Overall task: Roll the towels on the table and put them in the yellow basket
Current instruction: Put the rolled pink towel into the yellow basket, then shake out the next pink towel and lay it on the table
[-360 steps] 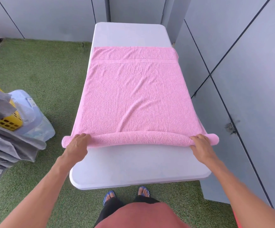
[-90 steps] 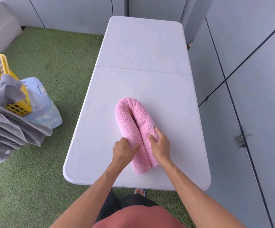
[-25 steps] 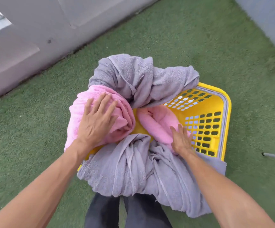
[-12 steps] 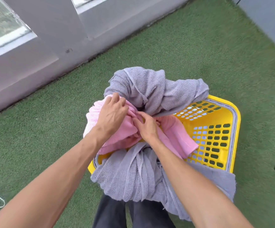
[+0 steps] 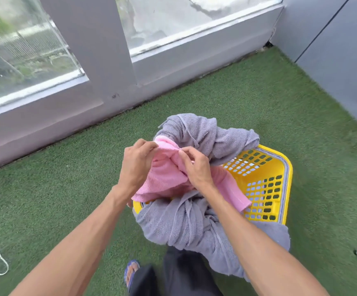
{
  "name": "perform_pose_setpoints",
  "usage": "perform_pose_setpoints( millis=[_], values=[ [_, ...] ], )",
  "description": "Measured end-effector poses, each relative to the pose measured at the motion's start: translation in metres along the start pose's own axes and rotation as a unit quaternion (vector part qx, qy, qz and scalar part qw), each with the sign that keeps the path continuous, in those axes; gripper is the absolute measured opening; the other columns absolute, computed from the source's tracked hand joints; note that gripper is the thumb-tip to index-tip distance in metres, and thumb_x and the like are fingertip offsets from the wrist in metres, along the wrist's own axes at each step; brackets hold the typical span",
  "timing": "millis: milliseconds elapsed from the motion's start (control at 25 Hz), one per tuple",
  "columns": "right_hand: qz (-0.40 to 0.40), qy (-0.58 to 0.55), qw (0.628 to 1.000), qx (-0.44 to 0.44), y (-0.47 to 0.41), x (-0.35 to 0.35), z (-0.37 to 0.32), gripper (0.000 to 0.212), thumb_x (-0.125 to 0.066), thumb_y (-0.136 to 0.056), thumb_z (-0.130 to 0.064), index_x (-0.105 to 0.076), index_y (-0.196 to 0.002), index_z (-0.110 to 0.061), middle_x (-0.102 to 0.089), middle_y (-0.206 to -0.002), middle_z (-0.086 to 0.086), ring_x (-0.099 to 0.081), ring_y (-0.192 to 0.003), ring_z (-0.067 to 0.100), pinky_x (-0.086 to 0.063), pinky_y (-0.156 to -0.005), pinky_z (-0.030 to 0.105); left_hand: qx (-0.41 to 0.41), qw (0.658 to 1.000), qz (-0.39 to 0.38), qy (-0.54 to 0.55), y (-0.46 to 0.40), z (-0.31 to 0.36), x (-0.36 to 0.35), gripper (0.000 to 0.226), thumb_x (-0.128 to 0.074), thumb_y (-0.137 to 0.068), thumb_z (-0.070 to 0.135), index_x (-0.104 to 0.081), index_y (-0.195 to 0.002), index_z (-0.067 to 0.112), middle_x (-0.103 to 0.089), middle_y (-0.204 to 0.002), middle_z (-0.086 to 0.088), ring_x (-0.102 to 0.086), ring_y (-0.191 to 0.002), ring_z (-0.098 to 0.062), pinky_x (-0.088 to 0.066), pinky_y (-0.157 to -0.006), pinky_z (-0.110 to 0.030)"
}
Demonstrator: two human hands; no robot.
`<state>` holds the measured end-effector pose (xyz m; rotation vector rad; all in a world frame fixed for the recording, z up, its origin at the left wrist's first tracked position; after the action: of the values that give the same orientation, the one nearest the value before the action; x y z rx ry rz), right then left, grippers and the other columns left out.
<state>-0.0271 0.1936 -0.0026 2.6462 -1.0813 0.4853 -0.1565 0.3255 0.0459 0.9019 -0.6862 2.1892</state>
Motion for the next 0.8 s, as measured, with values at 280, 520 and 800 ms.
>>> perform_pose_setpoints(
  millis=[280, 520, 800],
  values=[
    [0.061, 0.011, 0.987, 0.145, 0.07, -0.002, -0.169, 0.016, -0.054, -0.096, -0.031, -0.064, -0.09, -0.02, -0.067, -0.069, 0.001, -0.06, -0.066, 0.009, -0.049, -0.069, 0.032, -0.032, 0.985, 0.126, 0.115, 0.031, 0.048, 0.156, 0.008, -0.064, -0.09, 0.015, -0.07, -0.095, 0.018, -0.06, -0.088, 0.006, -0.056, -0.077, -0.006, -0.05, -0.077, -0.034],
    [0.197, 0.053, 0.955, 0.216, 0.198, 0.064, -0.283, 0.018, -0.052, -0.098, -0.032, -0.061, -0.09, -0.02, -0.045, -0.05, 0.0, -0.037, -0.045, 0.008, -0.037, -0.048, 0.028, -0.203, 0.953, 0.132, 0.183, 0.092, 0.161, 0.267, 0.01, -0.064, -0.09, 0.012, -0.071, -0.095, 0.016, -0.063, -0.091, 0.002, -0.06, -0.079, -0.011, -0.05, -0.075, -0.028],
    [0.338, -0.013, 0.917, 0.21, 0.331, 0.193, -0.34, 0.019, -0.052, -0.098, -0.035, -0.061, -0.087, -0.021, -0.065, -0.067, 0.013, -0.063, -0.052, 0.026, -0.044, -0.045, 0.033, -0.383, 0.884, 0.105, 0.248, 0.127, 0.348, 0.303, 0.012, -0.062, -0.091, 0.013, -0.071, -0.098, 0.014, -0.064, -0.091, 0.0, -0.059, -0.077, -0.012, -0.051, -0.075, -0.032]
  ],
)
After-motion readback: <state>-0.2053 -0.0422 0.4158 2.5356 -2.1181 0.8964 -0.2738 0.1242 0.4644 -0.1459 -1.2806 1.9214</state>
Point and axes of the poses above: each hand's wrist, its own y-axis away from the middle knuckle, its own x-axis out of the back of the hand, z = x × y, the point moved 7 cm from there along -y, towards the middle knuckle
